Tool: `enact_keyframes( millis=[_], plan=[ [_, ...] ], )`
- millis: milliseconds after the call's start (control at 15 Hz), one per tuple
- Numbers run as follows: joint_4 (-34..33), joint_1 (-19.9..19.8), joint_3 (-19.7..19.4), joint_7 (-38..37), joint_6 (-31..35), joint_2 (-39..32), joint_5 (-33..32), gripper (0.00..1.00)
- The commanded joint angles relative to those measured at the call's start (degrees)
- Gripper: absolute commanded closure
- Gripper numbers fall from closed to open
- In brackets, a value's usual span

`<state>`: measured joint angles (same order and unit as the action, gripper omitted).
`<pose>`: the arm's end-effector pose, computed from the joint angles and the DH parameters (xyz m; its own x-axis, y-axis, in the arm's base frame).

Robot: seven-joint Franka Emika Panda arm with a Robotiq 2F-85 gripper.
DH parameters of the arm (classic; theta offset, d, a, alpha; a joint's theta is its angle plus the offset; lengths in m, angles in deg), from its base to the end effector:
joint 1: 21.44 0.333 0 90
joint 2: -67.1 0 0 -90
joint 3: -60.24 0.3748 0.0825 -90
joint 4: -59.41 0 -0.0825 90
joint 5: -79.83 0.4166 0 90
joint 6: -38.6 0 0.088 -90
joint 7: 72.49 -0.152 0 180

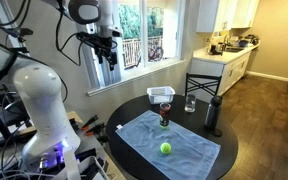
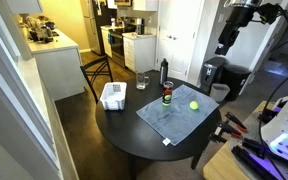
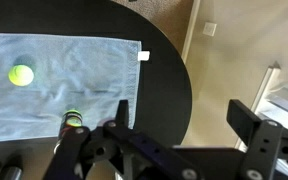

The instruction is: Lift the tennis ball from the towel and put it in the tennis container

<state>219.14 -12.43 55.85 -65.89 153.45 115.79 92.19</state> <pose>0.2869 0.0470 0.4269 0.9890 0.1243 0.0797 0.1405 -0.9585 -0.2480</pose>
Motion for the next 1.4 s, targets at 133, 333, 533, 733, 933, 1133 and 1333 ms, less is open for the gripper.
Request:
enact_keyframes(
  millis=[133,333,533,733,933,1133,1333],
  plan=[
    [1.37,-0.95,0.85,0.61,-0.60,-0.44,0.68,0.00],
    [1.43,-0.96,0.85,0.61,-0.60,-0.59,0.68,0.00],
    [1.43,-0.96,0.85,0.61,-0.60,-0.59,0.68,0.00],
    [1.43,-0.96,0.85,0.61,-0.60,-0.59,0.68,0.00],
    [0.55,-2.57,-0.44,1.20,-0.30,-1.10,-0.12,0.00],
    [-0.73,-5.65,-2.77,1.69,1.38,-1.70,-0.21,0.00],
    [-2.14,-7.80,-5.80,2.26,5.05,-4.43,0.84,0.00]
  ],
)
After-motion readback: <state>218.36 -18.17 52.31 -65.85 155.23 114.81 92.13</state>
